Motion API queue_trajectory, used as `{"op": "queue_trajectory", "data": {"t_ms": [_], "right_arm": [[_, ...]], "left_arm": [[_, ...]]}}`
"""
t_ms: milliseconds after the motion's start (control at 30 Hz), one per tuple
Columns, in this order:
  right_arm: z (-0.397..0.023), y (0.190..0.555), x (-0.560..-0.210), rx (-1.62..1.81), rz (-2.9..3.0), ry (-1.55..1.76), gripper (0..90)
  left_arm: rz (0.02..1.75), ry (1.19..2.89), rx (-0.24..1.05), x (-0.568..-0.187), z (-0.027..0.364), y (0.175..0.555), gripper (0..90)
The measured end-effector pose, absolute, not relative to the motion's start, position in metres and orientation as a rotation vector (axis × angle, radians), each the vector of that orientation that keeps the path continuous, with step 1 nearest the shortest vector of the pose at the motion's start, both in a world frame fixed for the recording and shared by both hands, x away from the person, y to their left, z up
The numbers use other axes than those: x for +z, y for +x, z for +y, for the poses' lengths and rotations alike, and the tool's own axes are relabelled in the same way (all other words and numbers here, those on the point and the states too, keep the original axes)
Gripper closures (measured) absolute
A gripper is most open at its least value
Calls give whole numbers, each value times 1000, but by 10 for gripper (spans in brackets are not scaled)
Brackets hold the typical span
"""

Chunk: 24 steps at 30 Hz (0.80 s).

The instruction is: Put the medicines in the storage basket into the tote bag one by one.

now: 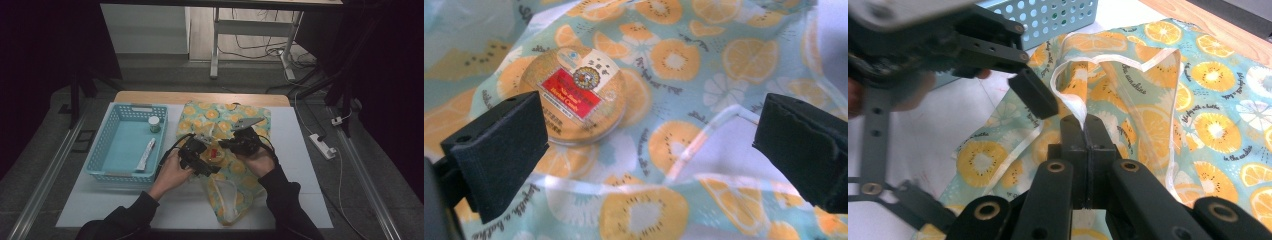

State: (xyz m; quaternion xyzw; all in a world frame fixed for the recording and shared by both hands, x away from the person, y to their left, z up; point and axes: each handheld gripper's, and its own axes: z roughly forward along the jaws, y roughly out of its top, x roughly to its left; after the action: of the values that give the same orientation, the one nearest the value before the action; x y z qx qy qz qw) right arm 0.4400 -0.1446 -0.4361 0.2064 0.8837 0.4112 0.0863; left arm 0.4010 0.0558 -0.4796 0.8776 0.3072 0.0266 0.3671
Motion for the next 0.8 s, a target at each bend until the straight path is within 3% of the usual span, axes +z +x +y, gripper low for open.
{"op": "queue_trajectory", "data": {"t_ms": [800], "right_arm": [[-147, 440, -435, 1230, 2629, 616, 900]], "left_arm": [[755, 2193, 44, -462, 92, 379, 0]]}}
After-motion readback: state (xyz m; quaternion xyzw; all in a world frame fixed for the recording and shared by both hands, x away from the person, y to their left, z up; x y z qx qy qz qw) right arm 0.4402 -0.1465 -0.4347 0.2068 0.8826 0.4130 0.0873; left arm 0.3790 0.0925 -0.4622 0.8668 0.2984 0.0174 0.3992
